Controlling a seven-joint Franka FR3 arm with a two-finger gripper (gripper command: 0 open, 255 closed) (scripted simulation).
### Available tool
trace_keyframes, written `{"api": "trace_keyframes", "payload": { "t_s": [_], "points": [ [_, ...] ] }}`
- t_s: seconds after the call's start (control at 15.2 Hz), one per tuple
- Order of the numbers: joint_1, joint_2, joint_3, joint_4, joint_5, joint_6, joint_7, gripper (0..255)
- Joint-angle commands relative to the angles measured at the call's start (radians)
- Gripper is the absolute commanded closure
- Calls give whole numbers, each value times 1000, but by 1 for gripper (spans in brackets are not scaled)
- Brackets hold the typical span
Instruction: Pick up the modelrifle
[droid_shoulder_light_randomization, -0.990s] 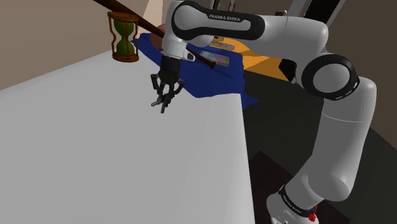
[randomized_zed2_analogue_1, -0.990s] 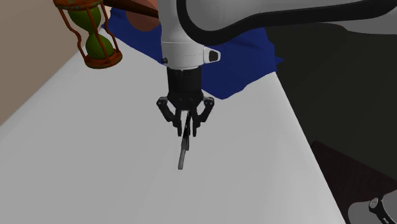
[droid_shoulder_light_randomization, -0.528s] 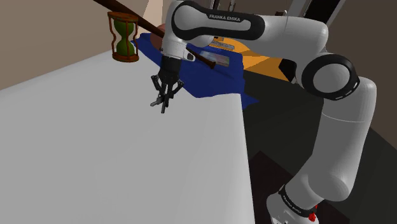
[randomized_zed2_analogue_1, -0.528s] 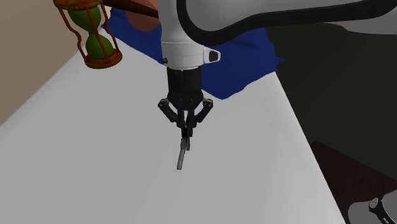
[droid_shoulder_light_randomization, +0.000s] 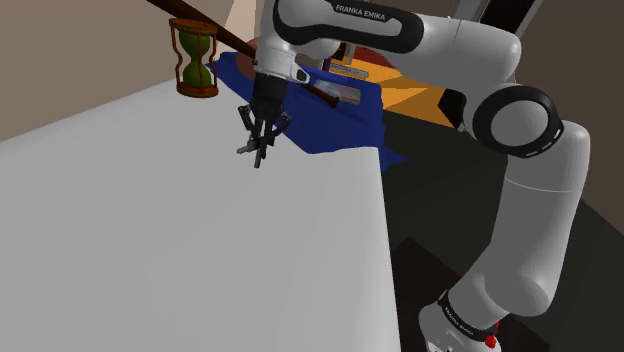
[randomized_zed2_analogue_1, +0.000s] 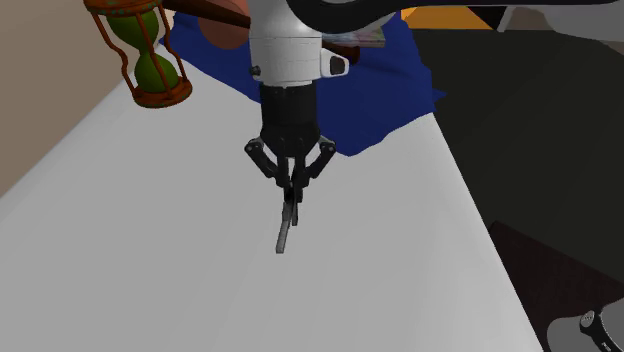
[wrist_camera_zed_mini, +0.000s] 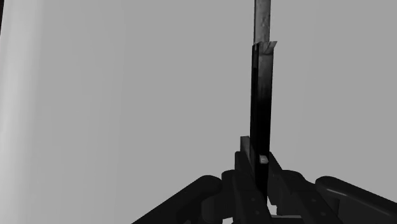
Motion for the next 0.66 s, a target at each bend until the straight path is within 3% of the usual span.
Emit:
{"api": "trace_keyframes", "payload": {
  "t_s": [0.0,0.59],
  "points": [
    [2,7,1,35,-2,-28,8,255],
    [16,41,4,183,-11,-137,42,255]
  ]
}}
